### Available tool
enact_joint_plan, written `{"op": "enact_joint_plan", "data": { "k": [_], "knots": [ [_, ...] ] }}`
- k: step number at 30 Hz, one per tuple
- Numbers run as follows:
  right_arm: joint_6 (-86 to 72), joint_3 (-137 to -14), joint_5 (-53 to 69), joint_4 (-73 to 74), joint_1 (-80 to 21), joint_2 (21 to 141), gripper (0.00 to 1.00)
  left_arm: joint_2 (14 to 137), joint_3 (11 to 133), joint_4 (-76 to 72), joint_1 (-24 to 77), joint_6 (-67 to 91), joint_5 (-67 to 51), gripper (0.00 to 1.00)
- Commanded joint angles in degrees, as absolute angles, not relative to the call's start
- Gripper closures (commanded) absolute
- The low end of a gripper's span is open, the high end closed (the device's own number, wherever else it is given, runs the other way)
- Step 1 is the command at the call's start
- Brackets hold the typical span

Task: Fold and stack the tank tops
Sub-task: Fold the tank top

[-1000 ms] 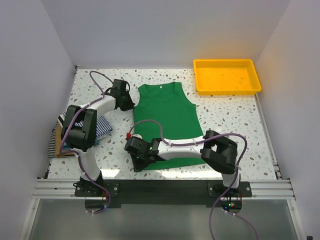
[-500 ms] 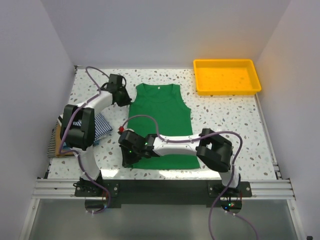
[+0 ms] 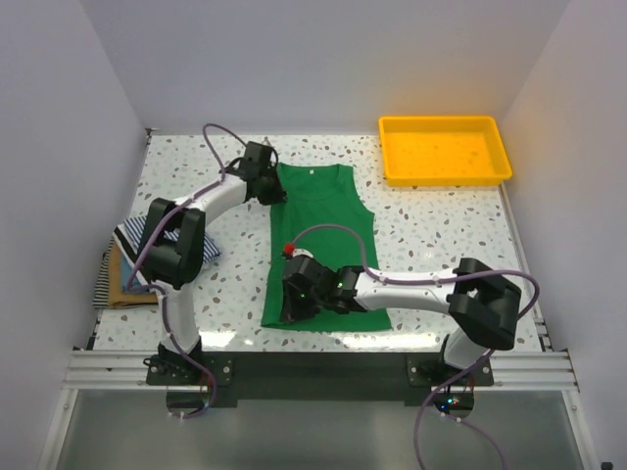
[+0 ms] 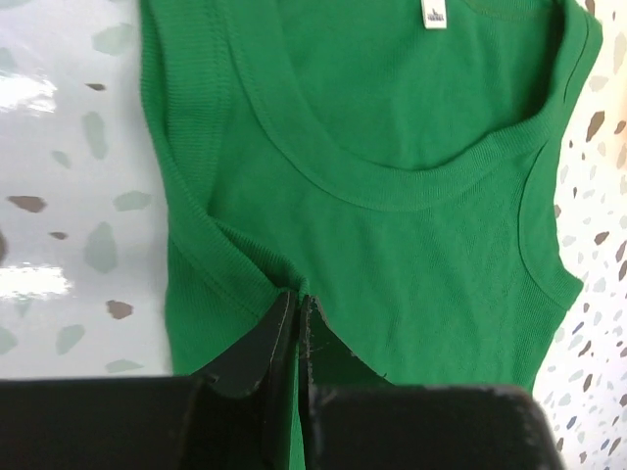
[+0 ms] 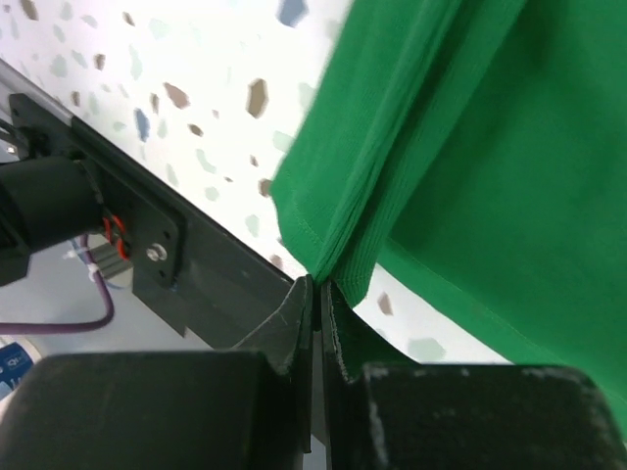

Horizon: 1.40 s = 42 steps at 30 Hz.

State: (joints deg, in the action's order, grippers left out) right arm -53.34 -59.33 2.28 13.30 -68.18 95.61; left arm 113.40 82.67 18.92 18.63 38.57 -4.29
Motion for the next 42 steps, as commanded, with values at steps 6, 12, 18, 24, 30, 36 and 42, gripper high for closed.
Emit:
{"op": "enact_joint_plan", "data": {
  "k": [6, 12, 18, 24, 30, 36, 42],
  "knots": [
    [-57.3, -50.28, -2.02, 11.16, -67.59, 86.58, 1.0, 117.07, 89.03, 17.32, 22.58, 40.52, -3.6, 1.0],
    [-58.27, -45.36, -4.04, 12.13, -67.41, 83.33, 1.0, 118.74, 91.32, 17.84, 24.34, 40.87, -3.43, 1.0],
    [-59.15, -42.72, -4.39, 11.95, -67.33, 82.27, 1.0, 120.5, 92.11, 17.41, 25.49, 40.52, -3.6, 1.0],
    [-59.85, -41.31, -6.59, 13.09, -67.41, 80.6, 0.9, 121.11, 91.67, 15.56, 26.01, 39.46, -5.36, 1.0],
    [-60.03, -40.61, -8.79, 15.73, -67.41, 78.14, 0.79, 121.2, 91.67, 13.45, 26.45, 37.8, -7.73, 0.88],
    [-59.59, -41.13, -10.72, 19.33, -67.59, 75.68, 0.61, 121.02, 92.11, 12.66, 26.89, 36.47, -8.88, 0.66],
    [-58.89, -42.79, -15.11, 24.95, -67.59, 72.43, 0.58, 117.44, 90.27, 12.56, 26.81, 37.35, -4.68, 0.61]
  ]
}}
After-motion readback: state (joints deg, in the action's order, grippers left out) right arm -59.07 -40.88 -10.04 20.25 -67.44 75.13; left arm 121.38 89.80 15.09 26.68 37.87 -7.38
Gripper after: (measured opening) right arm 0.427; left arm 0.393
